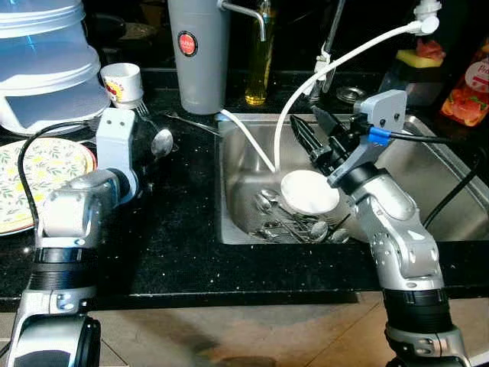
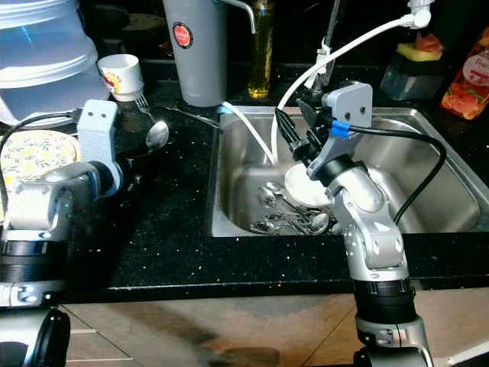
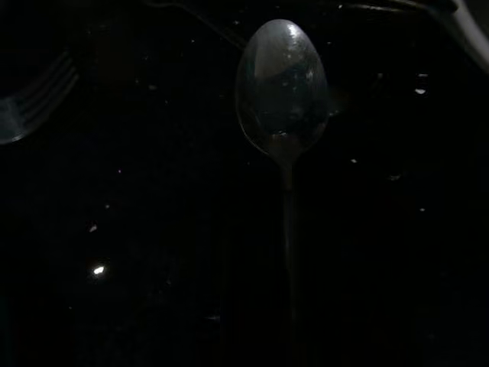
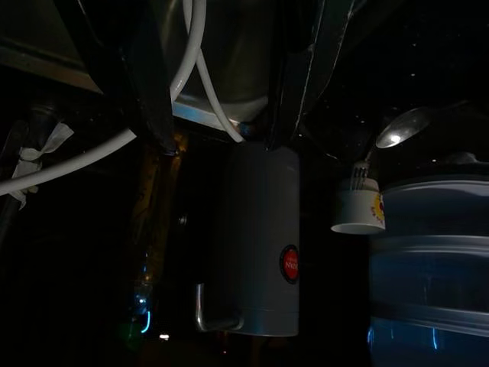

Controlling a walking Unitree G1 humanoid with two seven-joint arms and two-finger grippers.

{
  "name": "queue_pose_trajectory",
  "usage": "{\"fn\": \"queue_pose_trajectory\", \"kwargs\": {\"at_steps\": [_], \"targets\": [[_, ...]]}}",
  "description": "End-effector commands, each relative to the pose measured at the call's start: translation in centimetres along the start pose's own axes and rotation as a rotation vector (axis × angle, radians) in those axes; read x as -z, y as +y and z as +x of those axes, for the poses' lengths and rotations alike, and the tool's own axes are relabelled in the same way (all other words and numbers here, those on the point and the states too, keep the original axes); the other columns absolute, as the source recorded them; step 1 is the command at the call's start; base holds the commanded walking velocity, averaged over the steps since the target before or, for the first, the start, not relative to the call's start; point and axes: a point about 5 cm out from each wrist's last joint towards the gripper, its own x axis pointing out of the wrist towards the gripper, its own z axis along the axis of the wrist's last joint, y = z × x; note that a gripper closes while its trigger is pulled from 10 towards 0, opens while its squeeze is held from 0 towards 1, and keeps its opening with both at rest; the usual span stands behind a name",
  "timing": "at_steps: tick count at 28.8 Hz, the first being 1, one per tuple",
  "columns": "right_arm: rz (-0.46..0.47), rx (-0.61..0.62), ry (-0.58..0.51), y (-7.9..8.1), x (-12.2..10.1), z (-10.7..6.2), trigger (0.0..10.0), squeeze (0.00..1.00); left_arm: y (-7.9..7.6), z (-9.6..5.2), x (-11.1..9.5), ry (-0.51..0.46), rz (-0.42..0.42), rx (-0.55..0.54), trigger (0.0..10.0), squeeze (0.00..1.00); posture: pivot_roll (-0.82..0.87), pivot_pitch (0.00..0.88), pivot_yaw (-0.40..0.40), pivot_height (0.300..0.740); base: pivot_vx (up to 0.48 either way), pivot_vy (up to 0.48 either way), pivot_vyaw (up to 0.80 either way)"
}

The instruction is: Kitchen organization

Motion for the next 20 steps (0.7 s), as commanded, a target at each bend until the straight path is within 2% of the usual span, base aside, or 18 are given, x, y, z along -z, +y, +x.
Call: {"fn": "queue_pose_trajectory", "kwargs": {"at_steps": [1, 4, 8, 9, 10, 11, 12, 13, 14, 15, 16, 17, 18, 20], "targets": [[0.005, 0.003, -0.003, 0.0, -0.1, 0.1, 10.0, 0.0, -0.3, 0.5, 2.0, 0.083, 0.004, 0.004, 0.0, 0.0, 0.11, 0.062, -0.013, 0.74, 0.0, 0.0, 0.0], [0.006, 0.004, -0.003, 0.0, -0.1, 0.1, 10.0, 0.0, -0.5, 0.6, 1.7, 0.055, 0.048, -0.012, 0.0, 0.0, 0.11, 0.06, -0.012, 0.74, 0.0, 0.0, 0.0], [0.006, 0.006, -0.003, -0.1, -0.1, 0.1, 10.0, 0.0, -0.5, 0.6, 1.2, 0.023, 0.052, -0.016, 0.0, 0.0, 0.11, 0.059, -0.014, 0.74, 0.0, 0.0, 0.0], [0.007, 0.007, -0.004, -0.1, -0.1, 0.1, 10.0, 0.0, -0.7, 0.4, 0.0, -0.067, 0.069, -0.014, 0.0, 0.0, 0.11, 0.059, -0.015, 0.74, 0.0, 0.0, 0.0], [0.007, 0.007, -0.004, -0.1, -0.1, 0.1, 10.0, 0.0, -0.7, 0.4, 0.0, -0.067, 0.069, -0.014, 0.0, 0.0, 0.11, 0.059, -0.015, 0.74, 0.0, 0.0, 0.0], [0.008, 0.009, -0.004, -0.1, -0.1, 0.1, 10.0, 0.0, -1.1, -0.1, -1.8, -0.207, 0.11, 0.002, 0.0, 0.0, 0.11, 0.059, -0.017, 0.74, 0.0, 0.0, 0.0], [0.009, 0.009, -0.006, -0.1, -0.1, 0.2, 10.0, 0.0, -1.6, -0.8, -3.7, -0.34, 0.122, 0.003, 4.9, 0.0, 0.11, 0.057, -0.019, 0.74, 0.0, 0.0, 0.0], [0.01, 0.009, -0.006, -0.1, -0.1, 0.2, 10.0, 0.0, -1.7, -1.0, -4.4, -0.381, 0.115, -0.003, 4.9, 0.0, 0.11, 0.057, -0.019, 0.74, 0.0, 0.0, 0.0], [0.01, 0.009, -0.006, -0.1, -0.1, 0.2, 10.0, 0.0, -1.7, -1.0, -4.4, -0.381, 0.115, -0.003, 4.9, 0.0, 0.11, 0.057, -0.019, 0.74, 0.0, 0.0, 0.0], [0.01, 0.009, -0.008, -0.1, -0.1, 0.2, 10.0, 0.0, -2.2, -1.9, -6.1, -0.506, 0.129, -0.001, 10.0, 0.0, 0.11, 0.057, -0.019, 0.74, 0.0, 0.0, 0.0], [0.01, 0.009, -0.008, -0.1, -0.1, 0.2, 10.0, 0.0, -2.2, -1.9, -6.1, -0.506, 0.129, -0.001, 10.0, 0.0, 0.11, 0.057, -0.019, 0.74, 0.0, 0.0, 0.0], [0.01, 0.01, -0.009, -0.1, -0.2, 0.3, 10.0, 0.0, -2.6, -2.3, -6.9, -0.55, 0.131, 0.02, 10.0, 0.0, 0.1, 0.056, -0.018, 0.74, 0.0, 0.0, 0.0], [0.01, 0.012, -0.01, -0.1, -0.2, 0.3, 10.0, 0.0, -3.5, -2.8, -7.7, -0.601, 0.148, 0.069, 10.0, 0.0, 0.1, 0.056, -0.018, 0.74, 0.0, 0.0, 0.0], [0.01, 0.015, -0.012, -0.1, -0.2, 0.3, 10.0, 0.0, -4.5, -3.3, -8.5, -0.645, 0.168, 0.125, 10.0, 0.0, 0.1, 0.056, -0.018, 0.74, 0.0, 0.0, 0.0]]}}
